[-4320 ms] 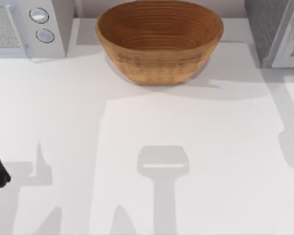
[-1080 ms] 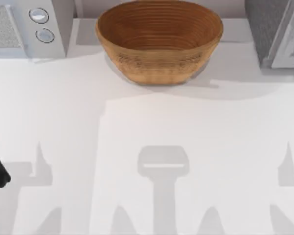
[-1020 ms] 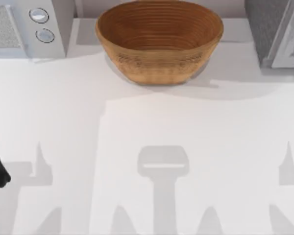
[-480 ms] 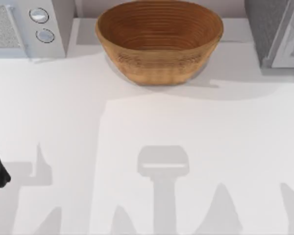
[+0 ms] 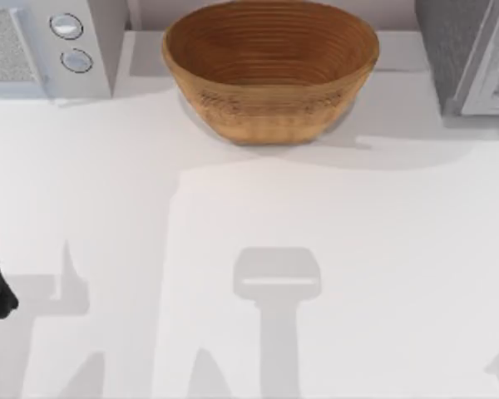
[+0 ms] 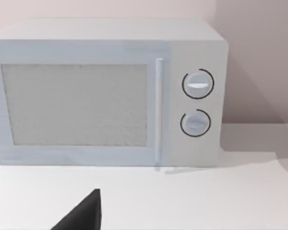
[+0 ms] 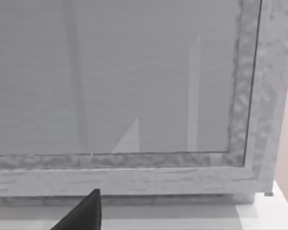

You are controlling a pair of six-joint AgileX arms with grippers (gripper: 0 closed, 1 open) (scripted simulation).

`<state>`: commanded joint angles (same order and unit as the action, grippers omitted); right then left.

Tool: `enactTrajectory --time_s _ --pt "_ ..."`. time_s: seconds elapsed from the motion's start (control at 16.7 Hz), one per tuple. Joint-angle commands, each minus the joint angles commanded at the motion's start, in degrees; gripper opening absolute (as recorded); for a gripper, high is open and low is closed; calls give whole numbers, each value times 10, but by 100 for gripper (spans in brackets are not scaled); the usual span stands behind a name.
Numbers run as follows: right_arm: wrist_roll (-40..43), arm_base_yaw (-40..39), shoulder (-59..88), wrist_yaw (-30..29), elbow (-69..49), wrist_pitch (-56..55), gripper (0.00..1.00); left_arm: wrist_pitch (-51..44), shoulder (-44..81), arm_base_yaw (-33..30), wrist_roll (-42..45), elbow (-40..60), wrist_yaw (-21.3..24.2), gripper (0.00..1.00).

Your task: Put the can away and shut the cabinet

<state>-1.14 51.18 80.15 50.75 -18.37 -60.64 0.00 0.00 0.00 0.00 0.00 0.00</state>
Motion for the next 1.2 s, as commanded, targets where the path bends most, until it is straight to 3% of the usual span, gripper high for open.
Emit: enactTrajectory --time_s 0.24,0.66,0.9,1.2 --pt "-1 68 81 66 -24 -74 100 0 0 0 0 0 0 100" --pt "-2 73 86 73 -31 -73 100 0 0 0 0 0 0 100" --pt "-5 75 84 85 -114 11 100 0 0 0 0 0 0 100" --pt "-7 81 66 99 -307 236 100 0 0 0 0 0 0 100"
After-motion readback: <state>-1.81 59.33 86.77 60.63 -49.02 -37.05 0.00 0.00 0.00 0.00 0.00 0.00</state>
